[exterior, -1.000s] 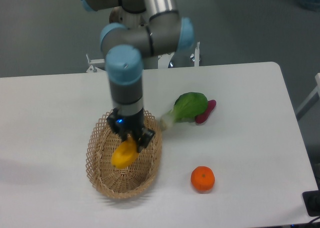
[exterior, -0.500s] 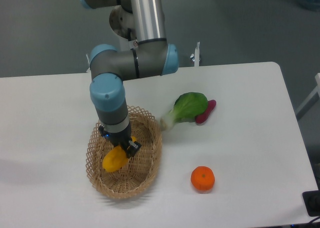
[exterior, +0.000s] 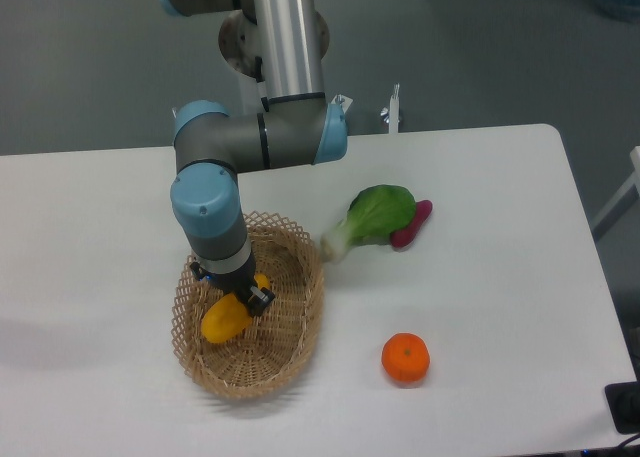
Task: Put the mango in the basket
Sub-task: 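Open the gripper to release the mango into the basket, then raise the open gripper up and away from the basket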
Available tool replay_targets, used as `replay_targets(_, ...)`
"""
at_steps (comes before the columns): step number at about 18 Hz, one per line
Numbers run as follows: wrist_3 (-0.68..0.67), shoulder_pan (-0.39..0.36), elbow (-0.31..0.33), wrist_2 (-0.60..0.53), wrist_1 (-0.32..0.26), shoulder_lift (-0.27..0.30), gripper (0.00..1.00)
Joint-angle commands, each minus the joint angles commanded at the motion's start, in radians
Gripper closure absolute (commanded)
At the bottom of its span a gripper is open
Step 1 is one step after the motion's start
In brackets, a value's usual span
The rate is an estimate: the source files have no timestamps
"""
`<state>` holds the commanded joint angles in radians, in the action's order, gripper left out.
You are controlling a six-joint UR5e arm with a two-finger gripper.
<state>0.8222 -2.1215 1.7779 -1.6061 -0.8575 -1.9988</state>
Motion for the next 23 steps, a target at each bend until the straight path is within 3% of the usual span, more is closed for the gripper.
replay_targets(2,0.000,0.000,-0.005,-0.002,0.000,0.002,0.00)
replay_targets(6,0.000,-0.002,-0.037,0.002,-0.003,0.023,0.00)
replay_targets(11,0.008,-0.050,-0.147,-0.002,-0.035,0.031,0.00)
replay_targets(14,0.073,-0.104,-0.215,0.005,-0.106,0.038,0.00)
replay_targets(19,0.230,-0.236,-0.313,0.067,-0.293,0.083,0.00)
replay_targets(23,0.386,-0.333,-0.345,0.110,-0.363,0.104,0.00)
